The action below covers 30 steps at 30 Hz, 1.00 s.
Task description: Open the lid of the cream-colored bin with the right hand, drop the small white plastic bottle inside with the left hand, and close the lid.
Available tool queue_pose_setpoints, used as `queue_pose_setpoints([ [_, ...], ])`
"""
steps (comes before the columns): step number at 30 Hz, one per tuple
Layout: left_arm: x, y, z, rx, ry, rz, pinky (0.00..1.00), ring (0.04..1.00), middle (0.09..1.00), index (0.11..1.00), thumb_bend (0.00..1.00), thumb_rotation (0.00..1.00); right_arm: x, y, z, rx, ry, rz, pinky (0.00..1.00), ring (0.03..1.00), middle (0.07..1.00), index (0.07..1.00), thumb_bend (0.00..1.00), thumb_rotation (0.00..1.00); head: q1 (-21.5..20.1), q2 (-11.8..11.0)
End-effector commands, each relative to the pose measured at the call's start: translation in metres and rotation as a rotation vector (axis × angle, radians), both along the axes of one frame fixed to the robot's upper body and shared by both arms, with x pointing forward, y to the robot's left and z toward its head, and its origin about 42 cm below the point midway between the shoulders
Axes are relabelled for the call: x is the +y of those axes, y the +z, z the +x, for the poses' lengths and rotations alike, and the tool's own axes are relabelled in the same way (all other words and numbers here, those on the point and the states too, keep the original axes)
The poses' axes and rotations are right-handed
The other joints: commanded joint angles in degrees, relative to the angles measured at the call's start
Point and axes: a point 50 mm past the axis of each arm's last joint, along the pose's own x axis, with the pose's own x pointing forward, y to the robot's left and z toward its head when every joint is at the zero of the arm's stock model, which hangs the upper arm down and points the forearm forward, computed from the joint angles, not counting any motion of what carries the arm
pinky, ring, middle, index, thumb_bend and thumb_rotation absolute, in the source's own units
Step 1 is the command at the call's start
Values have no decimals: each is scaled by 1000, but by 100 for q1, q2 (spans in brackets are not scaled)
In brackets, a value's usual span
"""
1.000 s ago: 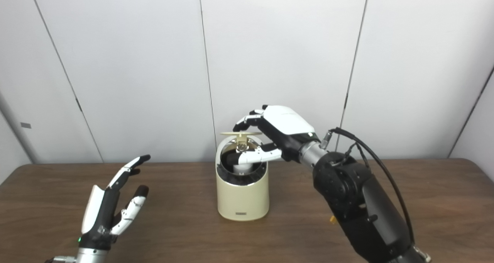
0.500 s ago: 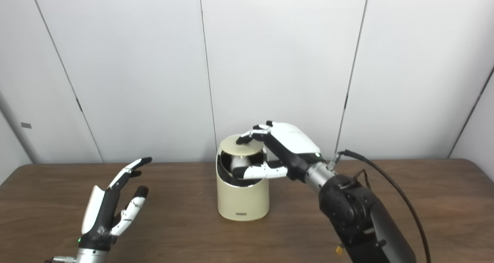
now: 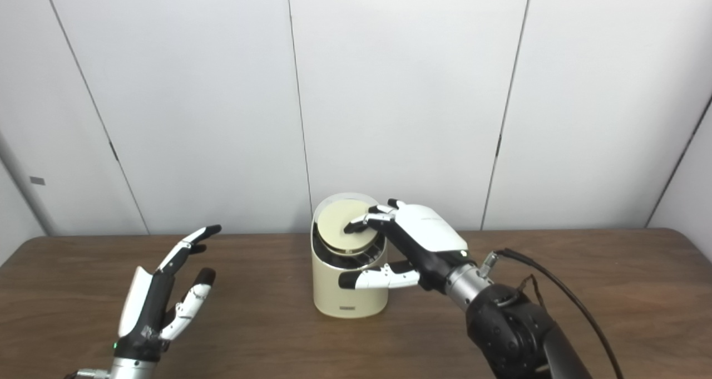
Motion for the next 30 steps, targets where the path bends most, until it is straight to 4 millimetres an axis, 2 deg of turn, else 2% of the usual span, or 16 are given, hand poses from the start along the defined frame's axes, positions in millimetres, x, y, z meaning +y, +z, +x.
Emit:
queue_pose_setpoints([
  [1, -1, 17, 3, -68, -8, -2, 797, 866, 858, 847, 492, 904, 3, 17, -3, -66, 23, -3, 1000, 910, 770, 761, 934, 967, -3, 8],
  [8, 0, 17, 4, -73, -3, 2, 788, 861, 855, 845, 476, 899, 5, 14, -9, -91, 35, -34, 1000, 910, 763, 758, 932, 941, 12, 8],
  [12, 0, 17, 5, -73, -2, -3, 784, 858, 852, 843, 488, 889, 8, 11, -12, -155, 10, -170, 1000, 912, 781, 771, 958, 932, -2, 14],
  [18, 1, 17, 4, -70, -1, -1, 789, 859, 853, 843, 505, 902, 13, 1, -12, -245, -61, -390, 1000, 962, 855, 804, 948, 790, 12, 27],
  [21, 0, 18, 2, -68, -4, -7, 791, 860, 853, 842, 505, 897, 13, -3, -10, -256, -74, -443, 1000, 972, 865, 809, 940, 792, 4, 62],
  [28, -1, 18, 1, -65, -5, -2, 805, 860, 852, 845, 513, 906, 16, -5, -8, -217, -46, -413, 1000, 929, 795, 736, 962, 803, -1, 101],
  [30, -1, 18, 1, -68, -3, 2, 798, 858, 850, 844, 506, 903, 17, -5, -9, -172, -33, -408, 1000, 932, 793, 745, 976, 859, -1, 101],
])
